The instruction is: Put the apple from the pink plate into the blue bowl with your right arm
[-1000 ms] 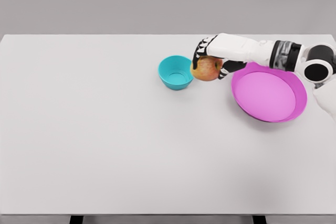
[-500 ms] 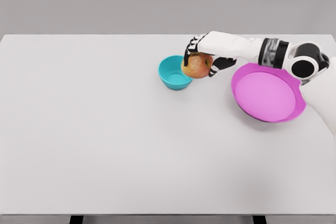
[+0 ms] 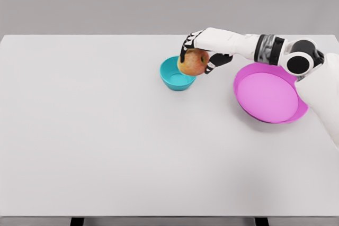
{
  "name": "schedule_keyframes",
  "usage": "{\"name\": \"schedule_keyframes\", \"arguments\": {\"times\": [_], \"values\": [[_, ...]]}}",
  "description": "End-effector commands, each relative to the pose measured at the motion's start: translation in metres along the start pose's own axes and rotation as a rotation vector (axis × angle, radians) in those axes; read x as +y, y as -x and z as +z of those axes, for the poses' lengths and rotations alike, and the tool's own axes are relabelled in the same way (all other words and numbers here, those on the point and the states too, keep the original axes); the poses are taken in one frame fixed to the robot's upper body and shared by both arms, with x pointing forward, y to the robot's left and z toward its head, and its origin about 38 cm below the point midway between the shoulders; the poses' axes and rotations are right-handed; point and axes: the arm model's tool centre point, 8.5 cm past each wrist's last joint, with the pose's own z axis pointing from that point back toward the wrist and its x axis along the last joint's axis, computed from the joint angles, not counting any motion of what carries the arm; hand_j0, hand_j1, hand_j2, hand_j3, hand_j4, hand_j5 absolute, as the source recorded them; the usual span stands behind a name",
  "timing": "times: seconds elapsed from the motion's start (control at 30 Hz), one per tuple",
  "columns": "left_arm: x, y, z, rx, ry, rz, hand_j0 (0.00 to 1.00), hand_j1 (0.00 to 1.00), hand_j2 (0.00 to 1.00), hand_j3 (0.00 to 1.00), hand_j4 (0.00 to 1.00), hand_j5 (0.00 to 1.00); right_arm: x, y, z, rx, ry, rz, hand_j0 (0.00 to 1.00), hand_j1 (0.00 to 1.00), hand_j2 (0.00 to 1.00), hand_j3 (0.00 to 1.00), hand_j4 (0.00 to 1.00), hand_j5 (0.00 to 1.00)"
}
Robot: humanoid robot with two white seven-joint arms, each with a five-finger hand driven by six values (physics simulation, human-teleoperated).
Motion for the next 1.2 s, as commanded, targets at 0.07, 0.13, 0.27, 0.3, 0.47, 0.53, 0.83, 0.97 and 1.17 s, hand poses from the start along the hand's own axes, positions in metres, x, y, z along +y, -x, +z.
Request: {"name": "schedule_keyframes", "arguments": {"times": [0.07, 0.13, 0.27, 0.3, 0.47, 0.53, 0.83, 0.97, 1.17], "values": [[0.000, 0.000, 0.000, -0.002, 0.000, 0.000, 1.00, 1.00, 1.00, 1.00, 1.00, 1.00, 0.002, 0.002, -0.003, 0.001, 0.005, -0.021, 0.52, 0.52, 0.52, 0.52, 0.52, 0.52], [0.000, 0.000, 0.000, 0.000, 0.000, 0.000, 1.00, 1.00, 1.00, 1.00, 1.00, 1.00, 0.002, 0.002, -0.004, 0.002, 0.005, -0.022, 0.52, 0.52, 0.52, 0.52, 0.52, 0.52], [0.000, 0.000, 0.000, 0.000, 0.000, 0.000, 1.00, 1.00, 1.00, 1.00, 1.00, 1.00, 0.005, 0.002, -0.012, 0.004, -0.003, -0.028, 0.52, 0.52, 0.52, 0.52, 0.52, 0.52], [0.000, 0.000, 0.000, 0.000, 0.000, 0.000, 1.00, 1.00, 1.00, 1.00, 1.00, 1.00, 0.006, 0.002, -0.013, 0.002, -0.003, -0.030, 0.52, 0.52, 0.52, 0.52, 0.52, 0.52], [0.000, 0.000, 0.000, 0.000, 0.000, 0.000, 1.00, 1.00, 1.00, 1.00, 1.00, 1.00, 0.008, 0.005, -0.020, 0.008, -0.006, -0.046, 0.52, 0.52, 0.52, 0.52, 0.52, 0.52], [0.000, 0.000, 0.000, 0.000, 0.000, 0.000, 1.00, 1.00, 1.00, 1.00, 1.00, 1.00, 0.007, 0.007, -0.022, 0.014, -0.006, -0.054, 0.52, 0.52, 0.52, 0.52, 0.52, 0.52], [0.000, 0.000, 0.000, 0.000, 0.000, 0.000, 1.00, 1.00, 1.00, 1.00, 1.00, 1.00, 0.009, 0.010, -0.031, 0.022, -0.014, -0.070, 0.52, 0.52, 0.52, 0.52, 0.52, 0.52], [0.000, 0.000, 0.000, 0.000, 0.000, 0.000, 1.00, 1.00, 1.00, 1.00, 1.00, 1.00, 0.008, 0.010, -0.034, 0.026, -0.019, -0.064, 0.52, 0.52, 0.52, 0.52, 0.52, 0.52], [0.000, 0.000, 0.000, 0.000, 0.000, 0.000, 1.00, 1.00, 1.00, 1.00, 1.00, 1.00, 0.006, 0.011, -0.037, 0.028, -0.018, -0.068, 0.52, 0.52, 0.52, 0.52, 0.52, 0.52]]}}
